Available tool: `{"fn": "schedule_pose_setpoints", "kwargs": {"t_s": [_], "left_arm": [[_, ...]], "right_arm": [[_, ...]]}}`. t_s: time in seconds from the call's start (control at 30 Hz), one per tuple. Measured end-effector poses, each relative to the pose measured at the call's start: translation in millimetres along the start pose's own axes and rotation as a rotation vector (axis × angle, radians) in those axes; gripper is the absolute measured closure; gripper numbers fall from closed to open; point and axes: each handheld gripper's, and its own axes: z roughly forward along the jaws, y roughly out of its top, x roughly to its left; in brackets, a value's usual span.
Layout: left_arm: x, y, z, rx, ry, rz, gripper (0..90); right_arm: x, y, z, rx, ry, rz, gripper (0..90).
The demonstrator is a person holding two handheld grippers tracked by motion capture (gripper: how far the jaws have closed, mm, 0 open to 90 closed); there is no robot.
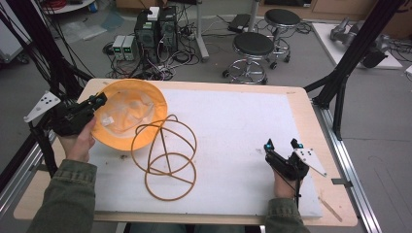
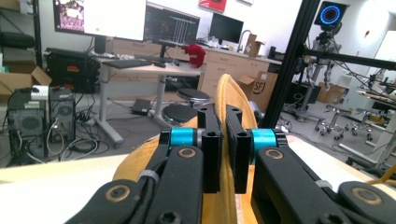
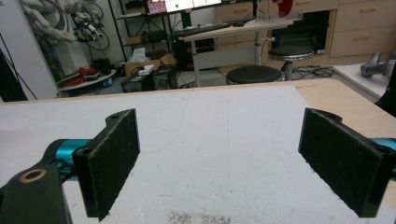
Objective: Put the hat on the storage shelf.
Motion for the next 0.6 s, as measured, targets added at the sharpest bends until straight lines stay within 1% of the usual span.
{"fn": "schedule_pose_setpoints", "kwargs": {"t_s": [0.13,0.2,0.27,0.37,0.4,0.43,0.53,0.6], "left_arm": [[-3.1,7.2,0.0,-0.010,-0.007,0.016,86.7],[-5.7,12.6,-0.7,-0.025,-0.010,0.023,86.7],[-8.7,18.3,-1.7,-0.039,-0.012,0.035,86.7],[-14.5,27.2,-3.8,-0.066,-0.023,0.062,86.7],[-14.5,27.2,-3.8,-0.066,-0.023,0.062,86.7],[-19.2,32.9,-5.1,-0.086,-0.029,0.082,86.7],[-26.0,39.7,-6.2,-0.114,-0.040,0.104,86.7],[-29.8,42.7,-6.1,-0.130,-0.048,0.106,86.7]], "right_arm": [[0.3,0.0,-0.6,0.002,-0.001,0.008,11.4],[1.0,0.1,-1.1,0.000,0.001,0.018,11.4],[0.7,0.3,-1.3,-0.007,-0.003,0.008,11.4],[0.7,0.9,-2.3,-0.012,-0.006,0.013,11.4],[0.7,0.9,-2.3,-0.012,-0.006,0.013,11.4],[0.5,0.8,-2.3,-0.011,-0.006,0.014,11.4],[0.3,0.9,-2.4,-0.012,-0.006,0.013,11.4],[0.6,1.1,-2.9,-0.012,-0.005,0.018,11.4]]}}
